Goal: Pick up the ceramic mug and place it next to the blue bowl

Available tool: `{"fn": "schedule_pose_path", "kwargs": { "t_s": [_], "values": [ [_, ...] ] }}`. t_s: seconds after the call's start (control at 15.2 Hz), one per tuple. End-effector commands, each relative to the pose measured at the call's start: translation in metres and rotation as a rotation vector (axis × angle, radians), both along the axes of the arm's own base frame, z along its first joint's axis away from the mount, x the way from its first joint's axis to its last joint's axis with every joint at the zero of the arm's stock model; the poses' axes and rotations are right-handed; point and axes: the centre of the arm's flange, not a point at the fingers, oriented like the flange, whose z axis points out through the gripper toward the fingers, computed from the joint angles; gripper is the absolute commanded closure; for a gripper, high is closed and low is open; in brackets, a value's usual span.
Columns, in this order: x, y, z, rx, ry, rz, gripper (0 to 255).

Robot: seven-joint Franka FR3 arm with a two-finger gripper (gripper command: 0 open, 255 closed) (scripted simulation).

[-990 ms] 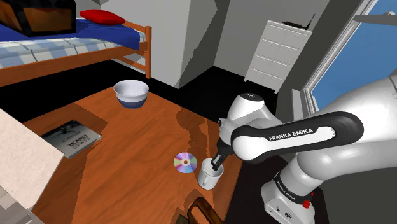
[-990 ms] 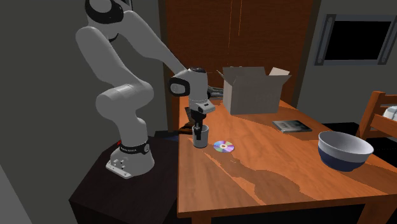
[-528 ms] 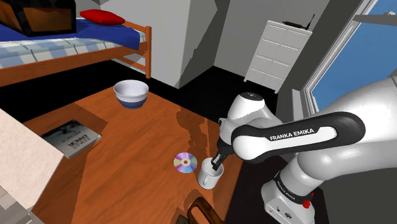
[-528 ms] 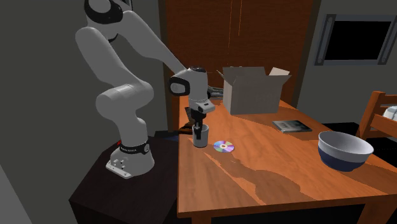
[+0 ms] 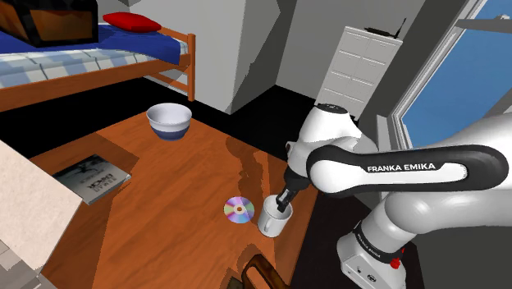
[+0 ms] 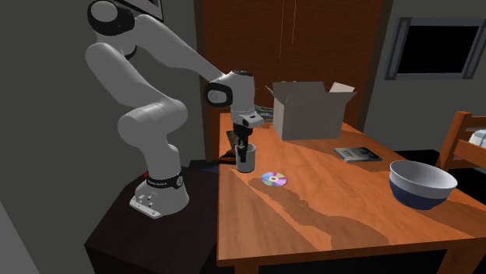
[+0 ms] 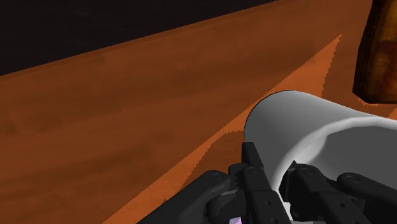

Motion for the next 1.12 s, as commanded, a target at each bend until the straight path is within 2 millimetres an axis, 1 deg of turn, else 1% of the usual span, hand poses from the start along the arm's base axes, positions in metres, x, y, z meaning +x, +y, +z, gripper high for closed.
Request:
{"fn": "schedule_pose_path", "kwargs": {
  "t_s": [0.0, 1.06],
  "values": [
    [0.000, 0.001, 0.010, 0.000, 0.001, 0.000, 255],
    [0.000, 0.001, 0.094, 0.000, 0.001, 0.000, 255]
  ]
}}
